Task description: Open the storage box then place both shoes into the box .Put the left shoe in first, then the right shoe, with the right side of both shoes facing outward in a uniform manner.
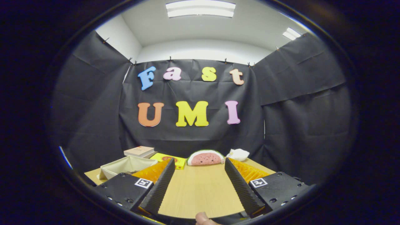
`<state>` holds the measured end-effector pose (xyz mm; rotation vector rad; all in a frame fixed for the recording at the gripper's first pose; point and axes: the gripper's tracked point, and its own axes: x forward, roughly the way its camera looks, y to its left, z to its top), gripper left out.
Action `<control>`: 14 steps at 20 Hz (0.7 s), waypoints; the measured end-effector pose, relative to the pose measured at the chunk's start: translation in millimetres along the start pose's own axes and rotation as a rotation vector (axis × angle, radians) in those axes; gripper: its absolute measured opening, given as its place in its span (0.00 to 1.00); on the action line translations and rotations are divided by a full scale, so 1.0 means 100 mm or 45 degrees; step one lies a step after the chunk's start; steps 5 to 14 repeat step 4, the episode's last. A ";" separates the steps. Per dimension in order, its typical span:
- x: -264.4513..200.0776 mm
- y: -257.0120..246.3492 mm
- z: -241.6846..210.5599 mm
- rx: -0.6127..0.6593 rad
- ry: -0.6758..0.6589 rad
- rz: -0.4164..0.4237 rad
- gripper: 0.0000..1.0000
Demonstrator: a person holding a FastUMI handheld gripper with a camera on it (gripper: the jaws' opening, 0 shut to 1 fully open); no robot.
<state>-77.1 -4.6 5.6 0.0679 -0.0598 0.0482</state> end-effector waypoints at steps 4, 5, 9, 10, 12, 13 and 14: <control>-0.07 -0.01 0.02 -0.010 -0.012 0.019 0.96; -0.07 -0.01 0.02 -0.010 -0.012 0.019 0.96; -0.07 -0.01 0.02 -0.010 -0.012 0.019 0.96; -0.07 -0.01 0.02 -0.010 -0.012 0.019 0.96; -0.07 -0.01 0.02 -0.010 -0.012 0.019 0.96; -0.07 -0.01 0.02 -0.010 -0.012 0.019 0.96; -0.07 -0.01 0.02 -0.010 -0.012 0.019 0.96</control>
